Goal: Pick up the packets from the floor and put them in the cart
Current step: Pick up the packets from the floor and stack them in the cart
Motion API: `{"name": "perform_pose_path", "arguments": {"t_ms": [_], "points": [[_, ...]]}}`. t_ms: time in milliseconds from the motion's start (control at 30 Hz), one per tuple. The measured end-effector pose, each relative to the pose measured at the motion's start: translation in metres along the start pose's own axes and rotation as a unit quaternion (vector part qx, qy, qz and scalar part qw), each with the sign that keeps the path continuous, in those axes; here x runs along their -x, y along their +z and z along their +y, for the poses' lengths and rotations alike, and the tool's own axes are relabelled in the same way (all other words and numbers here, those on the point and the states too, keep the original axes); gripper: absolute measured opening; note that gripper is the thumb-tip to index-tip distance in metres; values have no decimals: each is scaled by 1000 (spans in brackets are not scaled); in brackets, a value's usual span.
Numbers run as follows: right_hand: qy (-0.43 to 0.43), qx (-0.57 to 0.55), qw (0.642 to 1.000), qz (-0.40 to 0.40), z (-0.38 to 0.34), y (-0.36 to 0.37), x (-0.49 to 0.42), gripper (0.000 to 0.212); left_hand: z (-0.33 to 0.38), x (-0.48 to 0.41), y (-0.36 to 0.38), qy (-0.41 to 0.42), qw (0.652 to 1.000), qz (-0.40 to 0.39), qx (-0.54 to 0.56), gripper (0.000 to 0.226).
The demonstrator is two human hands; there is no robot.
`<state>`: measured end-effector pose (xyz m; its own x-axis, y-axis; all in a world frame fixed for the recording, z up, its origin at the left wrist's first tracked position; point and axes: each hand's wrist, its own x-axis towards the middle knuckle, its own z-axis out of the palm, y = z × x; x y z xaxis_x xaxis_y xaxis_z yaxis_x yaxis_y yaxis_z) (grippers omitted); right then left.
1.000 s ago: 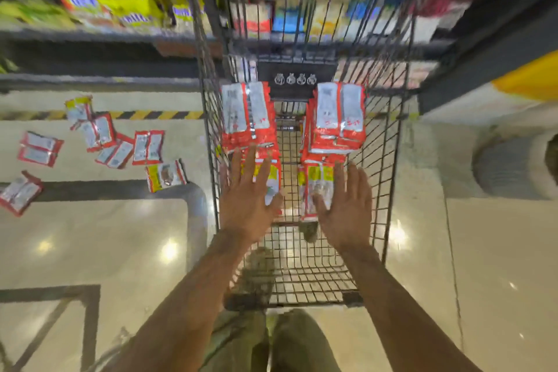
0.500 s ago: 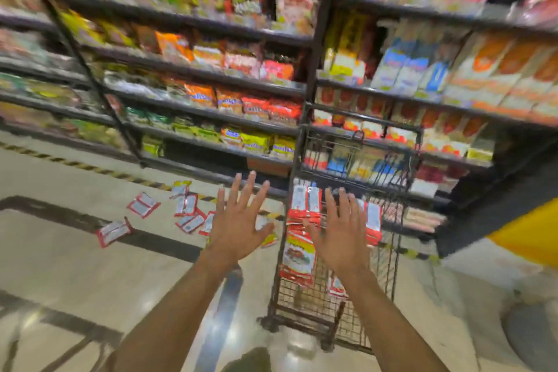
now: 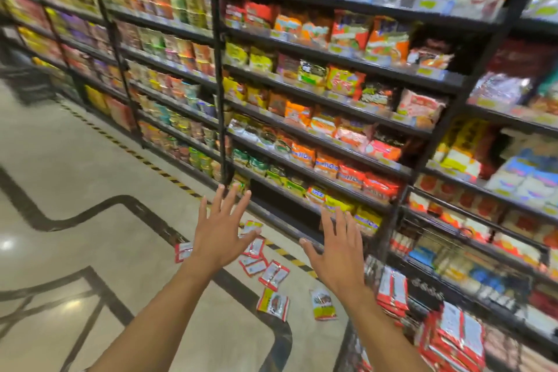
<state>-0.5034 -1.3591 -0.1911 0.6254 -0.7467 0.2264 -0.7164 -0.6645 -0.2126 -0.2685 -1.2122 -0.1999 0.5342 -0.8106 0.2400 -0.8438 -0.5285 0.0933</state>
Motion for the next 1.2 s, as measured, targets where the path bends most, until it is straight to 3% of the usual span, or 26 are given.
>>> {"name": "perform_pose_path", "arguments": {"t_ms": [367,500,900,1200], "points": [[-23,14,999,-48,-205,88,-139,93,-235,-80,-9,-27,997,-59,-30,92],[-33,27,996,-74,-248,115,-176,95,-285,-103,-5,-26,998,-55,-9,107],[-70,25,993,-90,-296,211,-329,96,-373,-217,76,-55,995,-81,-9,93],[-97,18,978,-186,-290,348,-512,100,-423,-367,198,-113,983,-146,-3,93]]}}
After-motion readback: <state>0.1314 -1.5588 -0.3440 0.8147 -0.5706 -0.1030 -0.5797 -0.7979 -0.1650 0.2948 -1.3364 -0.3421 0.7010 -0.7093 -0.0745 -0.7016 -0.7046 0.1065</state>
